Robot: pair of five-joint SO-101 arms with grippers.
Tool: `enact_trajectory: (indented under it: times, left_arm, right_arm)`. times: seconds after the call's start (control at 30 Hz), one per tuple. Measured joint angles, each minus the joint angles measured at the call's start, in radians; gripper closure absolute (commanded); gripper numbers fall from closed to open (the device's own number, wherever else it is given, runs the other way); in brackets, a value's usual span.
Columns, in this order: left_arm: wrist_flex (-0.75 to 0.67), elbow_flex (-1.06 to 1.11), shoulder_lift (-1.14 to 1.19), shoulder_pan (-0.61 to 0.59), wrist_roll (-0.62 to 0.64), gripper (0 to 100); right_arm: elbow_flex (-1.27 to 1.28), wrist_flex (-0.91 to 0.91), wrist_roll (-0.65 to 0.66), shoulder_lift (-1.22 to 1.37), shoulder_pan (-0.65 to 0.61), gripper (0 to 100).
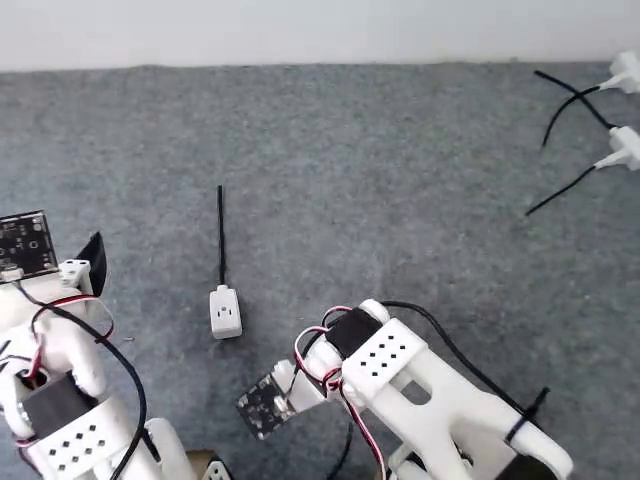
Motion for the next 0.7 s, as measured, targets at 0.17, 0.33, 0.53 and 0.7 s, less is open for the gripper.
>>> enact_trajectory:
  times: [0.17,0.33,0.53,0.7]
  left_arm:
    - [0.0,0.0,0.0,0.005,0.002,65]
    - [0.0,0.0,0.0,0.003,0.0,65]
    - [0.0,0.018,0.0,0.003,0.0,65]
    - [0.0,0.018,0.0,0.005,-0.009,65]
  right_arm:
    - [0.071,-0.003,0.209,0.0,0.002,83.6]
    - [0.077,-0.008,0.358,0.0,0.002,83.6]
    - [0.077,-0.025,0.462,0.0,0.002,83.6]
    - [0.077,-0.054,0.545,0.0,0.002,83.6]
